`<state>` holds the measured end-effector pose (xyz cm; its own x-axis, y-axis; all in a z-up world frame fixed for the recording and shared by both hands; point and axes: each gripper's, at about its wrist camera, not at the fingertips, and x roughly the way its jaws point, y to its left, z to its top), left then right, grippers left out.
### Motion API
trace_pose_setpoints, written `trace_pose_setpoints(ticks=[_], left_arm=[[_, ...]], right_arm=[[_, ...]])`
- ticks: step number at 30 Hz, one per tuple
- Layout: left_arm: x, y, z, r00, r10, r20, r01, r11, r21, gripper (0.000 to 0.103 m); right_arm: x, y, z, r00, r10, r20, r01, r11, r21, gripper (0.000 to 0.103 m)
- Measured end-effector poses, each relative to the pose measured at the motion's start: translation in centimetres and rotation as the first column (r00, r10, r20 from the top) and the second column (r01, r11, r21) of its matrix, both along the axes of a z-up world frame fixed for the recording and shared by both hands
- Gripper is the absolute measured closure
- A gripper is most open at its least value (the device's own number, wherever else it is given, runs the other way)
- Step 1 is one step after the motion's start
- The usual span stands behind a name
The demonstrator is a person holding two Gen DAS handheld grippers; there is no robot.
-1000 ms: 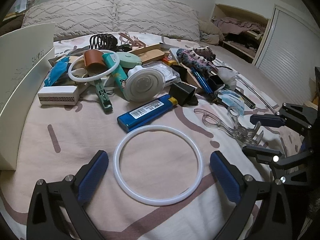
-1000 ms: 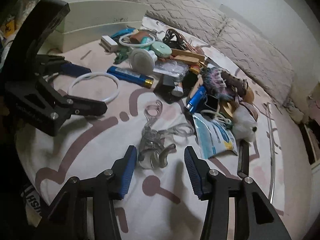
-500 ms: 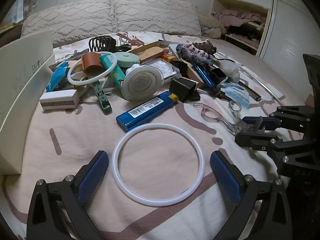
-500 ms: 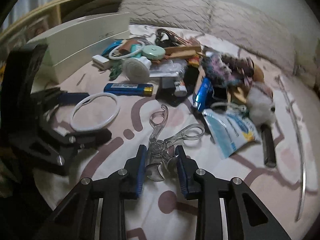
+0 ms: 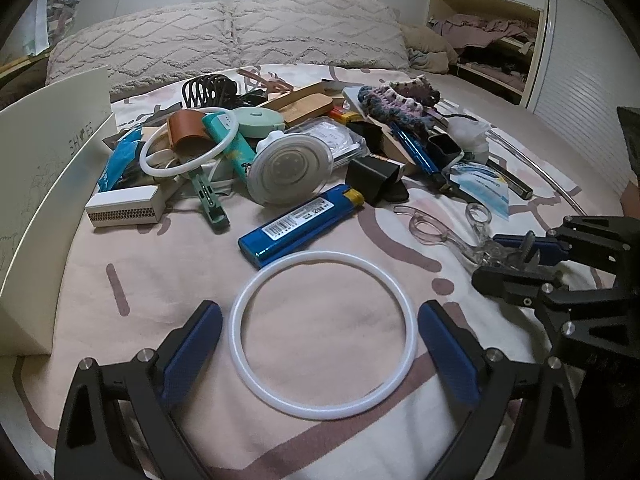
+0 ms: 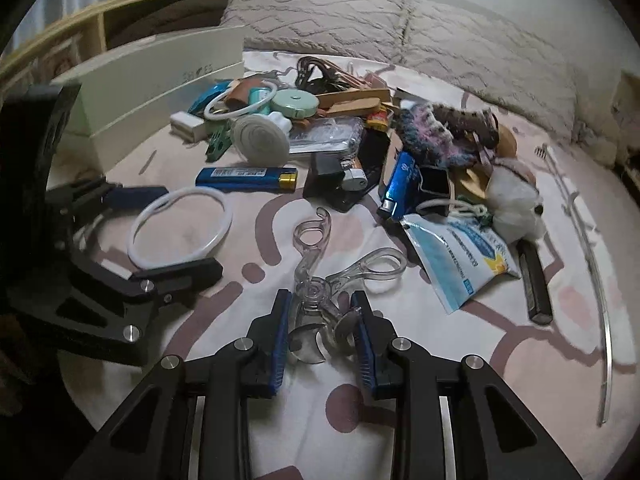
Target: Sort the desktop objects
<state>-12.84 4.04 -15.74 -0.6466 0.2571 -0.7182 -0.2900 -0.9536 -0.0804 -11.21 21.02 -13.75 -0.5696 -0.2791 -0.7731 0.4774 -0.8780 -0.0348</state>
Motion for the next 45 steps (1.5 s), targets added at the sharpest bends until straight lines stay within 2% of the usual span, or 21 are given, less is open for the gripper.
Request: trace_pose_setpoints(ticks=[7,11,20,27,37,45], left_arm=[[0.3,0.4,0.1,1.0,-0.007,-0.021,0.007,1.0,-0.022,0.019],[0.5,0.8,0.2,0.999,-0.01,-0.036,0.008,0.998,-0.054,0.019],[0.8,0.6,0.6,0.999,-0.006,-0.05,0.004,0.999,-0.041,0.019],[1.3,0.6,1.7,0.996,-0.004,-0.089,-0.003,0.997,-0.075,0.019],[1.0,-0.4,4.7,0.994,0.012,-0.105,-0.017,0.999,-0.039,0.019],[0.8,-1.1,9.2,0.983,0.017,-0.185,-0.022,0.999,-0.03,0.019]], right_arm=[[-0.1,0.0,0.0,0.998,-0.058,-0.008,0.057,0.997,-0.053,0.073],[-0.2,0.5,0.1,0.996,-0.087,0.009,0.087,0.99,-0.111,0.073],[-0.1,1.4,0.5,0.992,-0.123,0.014,0.123,0.971,-0.207,0.073],[0.1,2.8,1.1,0.987,-0.163,0.003,0.158,0.951,-0.268,0.073],[1.0,3.3,3.0,0.978,-0.2,-0.062,0.177,0.949,-0.26,0.073],[1.2,3.9,6.2,0.968,-0.225,-0.112,0.191,0.948,-0.255,0.073]])
